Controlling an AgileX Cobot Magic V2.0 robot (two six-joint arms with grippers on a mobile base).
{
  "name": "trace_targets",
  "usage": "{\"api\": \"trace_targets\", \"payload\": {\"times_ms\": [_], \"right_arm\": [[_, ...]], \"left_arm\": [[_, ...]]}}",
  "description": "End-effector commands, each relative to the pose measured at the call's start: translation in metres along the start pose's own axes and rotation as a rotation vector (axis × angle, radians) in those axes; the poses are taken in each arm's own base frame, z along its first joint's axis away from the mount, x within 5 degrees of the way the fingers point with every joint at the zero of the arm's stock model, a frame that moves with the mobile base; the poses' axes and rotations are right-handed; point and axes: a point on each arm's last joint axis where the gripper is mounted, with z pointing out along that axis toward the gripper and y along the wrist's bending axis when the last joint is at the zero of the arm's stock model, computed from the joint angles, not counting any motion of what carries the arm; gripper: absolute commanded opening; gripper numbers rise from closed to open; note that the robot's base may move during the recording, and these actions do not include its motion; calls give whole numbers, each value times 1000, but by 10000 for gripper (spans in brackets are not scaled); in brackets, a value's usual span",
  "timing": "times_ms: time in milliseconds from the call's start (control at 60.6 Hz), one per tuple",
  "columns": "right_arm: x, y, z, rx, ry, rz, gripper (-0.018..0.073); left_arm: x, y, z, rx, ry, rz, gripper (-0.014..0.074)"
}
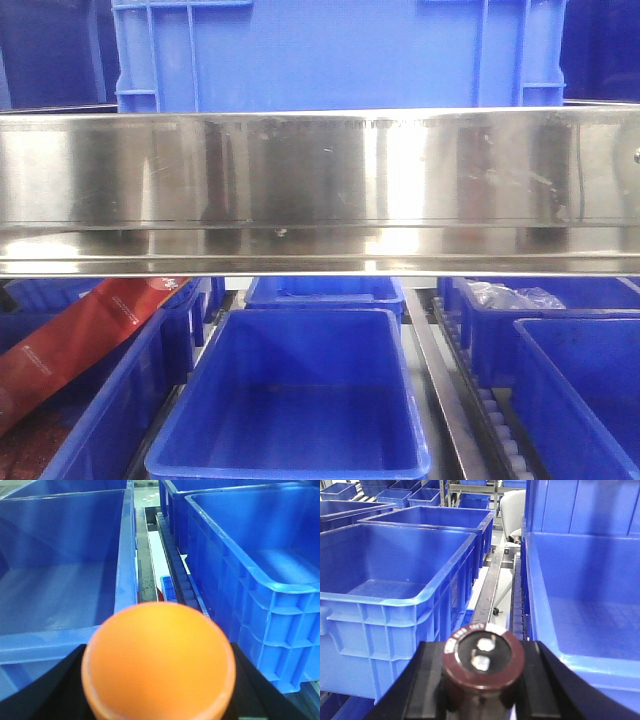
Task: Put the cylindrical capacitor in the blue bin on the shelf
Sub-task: 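Open the left gripper to drop the orange cylinder into a blue bin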
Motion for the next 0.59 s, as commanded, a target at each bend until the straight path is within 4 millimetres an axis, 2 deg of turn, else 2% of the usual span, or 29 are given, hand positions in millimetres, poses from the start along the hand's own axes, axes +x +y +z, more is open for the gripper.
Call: {"api": "trace_targets", "payload": {"times_ms": [0,577], "right_arm": [[-4,0,-3,1,-32,-8,-122],[-4,0,-3,1,-32,-8,-122]], "left_arm": [[-4,-1,-2,10,-30,-7,-111],[-7,-2,-2,15,-58,-9,-111]]}}
